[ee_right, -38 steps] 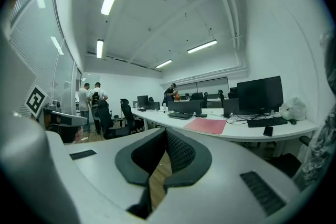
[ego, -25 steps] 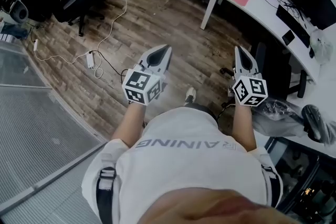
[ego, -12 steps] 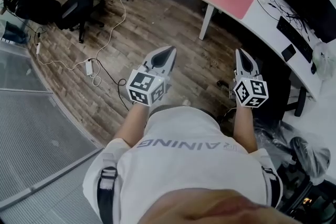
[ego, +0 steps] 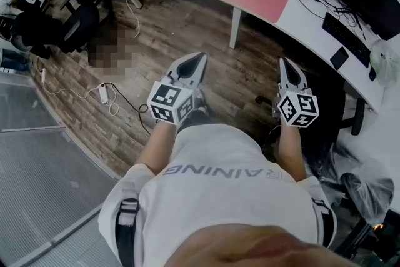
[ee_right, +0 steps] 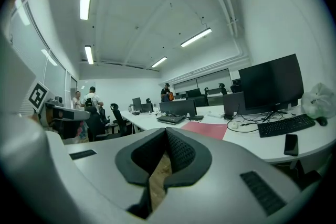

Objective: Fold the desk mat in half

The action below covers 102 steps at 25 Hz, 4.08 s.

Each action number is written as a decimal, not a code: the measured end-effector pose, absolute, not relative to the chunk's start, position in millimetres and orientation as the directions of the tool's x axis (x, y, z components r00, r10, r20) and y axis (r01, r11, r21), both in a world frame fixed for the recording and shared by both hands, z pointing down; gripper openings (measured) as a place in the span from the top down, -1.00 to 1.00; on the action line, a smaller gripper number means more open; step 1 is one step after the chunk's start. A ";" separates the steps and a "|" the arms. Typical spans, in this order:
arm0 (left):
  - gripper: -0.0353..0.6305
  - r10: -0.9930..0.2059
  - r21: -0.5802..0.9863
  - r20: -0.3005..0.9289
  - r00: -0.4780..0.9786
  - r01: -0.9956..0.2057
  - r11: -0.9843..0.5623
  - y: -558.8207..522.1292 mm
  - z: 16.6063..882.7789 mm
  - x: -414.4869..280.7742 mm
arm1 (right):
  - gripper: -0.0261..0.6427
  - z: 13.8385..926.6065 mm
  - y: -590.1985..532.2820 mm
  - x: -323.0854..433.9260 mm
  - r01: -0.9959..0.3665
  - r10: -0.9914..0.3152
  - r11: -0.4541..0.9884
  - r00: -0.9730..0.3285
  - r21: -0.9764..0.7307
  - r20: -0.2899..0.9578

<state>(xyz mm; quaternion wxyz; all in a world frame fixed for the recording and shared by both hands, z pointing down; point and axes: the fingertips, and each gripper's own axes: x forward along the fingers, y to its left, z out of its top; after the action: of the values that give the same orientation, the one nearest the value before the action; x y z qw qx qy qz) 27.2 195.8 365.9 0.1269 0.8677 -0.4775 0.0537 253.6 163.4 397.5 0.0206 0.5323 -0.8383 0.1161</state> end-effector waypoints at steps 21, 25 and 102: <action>0.81 -0.697 0.199 0.224 0.681 -0.732 -0.652 -35.6 370.5 -4.8 | 0.85 392.2 -33.4 228.6 -0.963 -0.948 0.236 -0.258 -0.134 0.186; 0.81 -0.685 0.204 0.235 0.690 -0.724 -0.659 -80.4 375.4 -29.9 | 0.85 392.4 -76.0 200.1 -0.964 -0.949 0.231 -0.252 -0.128 0.188; 0.81 -0.570 0.380 0.458 0.682 -0.730 -0.568 -385.8 527.6 102.0 | 0.53 723.3 -503.1 470.6 -0.972 -0.198 0.233 -0.081 -0.033 0.977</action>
<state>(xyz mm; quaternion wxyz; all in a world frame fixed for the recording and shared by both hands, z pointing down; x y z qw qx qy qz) 102.0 -385.8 527.6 0.2787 0.8737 -0.3720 0.1438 470.6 -503.1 723.3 0.4853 0.4735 -0.6175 0.3988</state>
